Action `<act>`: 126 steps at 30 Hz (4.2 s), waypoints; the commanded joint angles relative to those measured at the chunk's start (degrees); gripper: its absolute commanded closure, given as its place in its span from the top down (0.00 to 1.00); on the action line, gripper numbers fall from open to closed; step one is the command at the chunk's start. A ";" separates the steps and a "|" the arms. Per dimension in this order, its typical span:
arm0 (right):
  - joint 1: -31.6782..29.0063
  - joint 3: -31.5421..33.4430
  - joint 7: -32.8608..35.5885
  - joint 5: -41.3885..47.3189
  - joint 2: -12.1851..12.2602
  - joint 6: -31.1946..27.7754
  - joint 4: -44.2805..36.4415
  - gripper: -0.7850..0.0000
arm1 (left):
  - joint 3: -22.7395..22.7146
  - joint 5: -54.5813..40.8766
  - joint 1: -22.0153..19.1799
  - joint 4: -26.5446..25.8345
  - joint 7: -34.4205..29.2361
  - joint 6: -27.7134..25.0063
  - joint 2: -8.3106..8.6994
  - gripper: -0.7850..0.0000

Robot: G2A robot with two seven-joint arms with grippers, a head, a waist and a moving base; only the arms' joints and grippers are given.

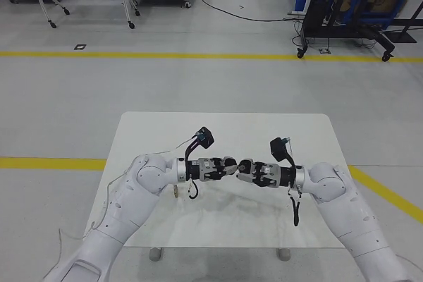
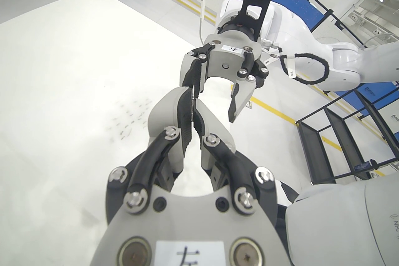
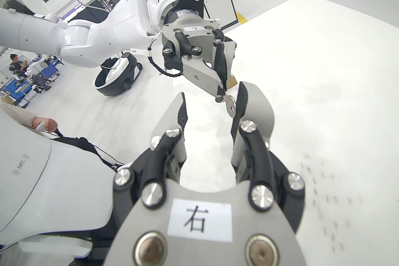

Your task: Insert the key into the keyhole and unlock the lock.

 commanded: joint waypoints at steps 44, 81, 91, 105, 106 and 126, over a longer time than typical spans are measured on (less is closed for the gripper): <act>-1.39 -0.20 -4.66 1.04 3.39 0.00 -1.07 0.00 | -15.95 17.61 15.12 -27.36 -9.99 18.56 6.88 1.00; -1.39 -0.20 -4.66 1.04 3.39 0.00 -1.07 0.00 | -9.89 39.34 18.87 -31.52 -28.31 59.78 7.04 0.53; -1.39 -0.20 -4.66 1.04 3.39 0.00 -1.07 0.00 | -9.59 39.68 18.54 -30.37 -27.48 62.28 6.81 0.35; -1.39 -0.20 -4.66 1.04 3.39 0.00 -1.07 0.00 | -8.70 40.86 17.43 -29.41 -30.34 63.65 6.59 0.00; -1.39 -0.20 -4.66 1.04 3.39 0.00 -1.07 0.00 | -8.84 40.80 17.51 -29.52 -30.33 63.64 6.60 0.00; -1.39 -0.20 -4.66 1.04 3.39 0.00 -1.07 0.00 | -8.25 41.17 17.20 -29.39 -30.97 61.10 6.53 0.24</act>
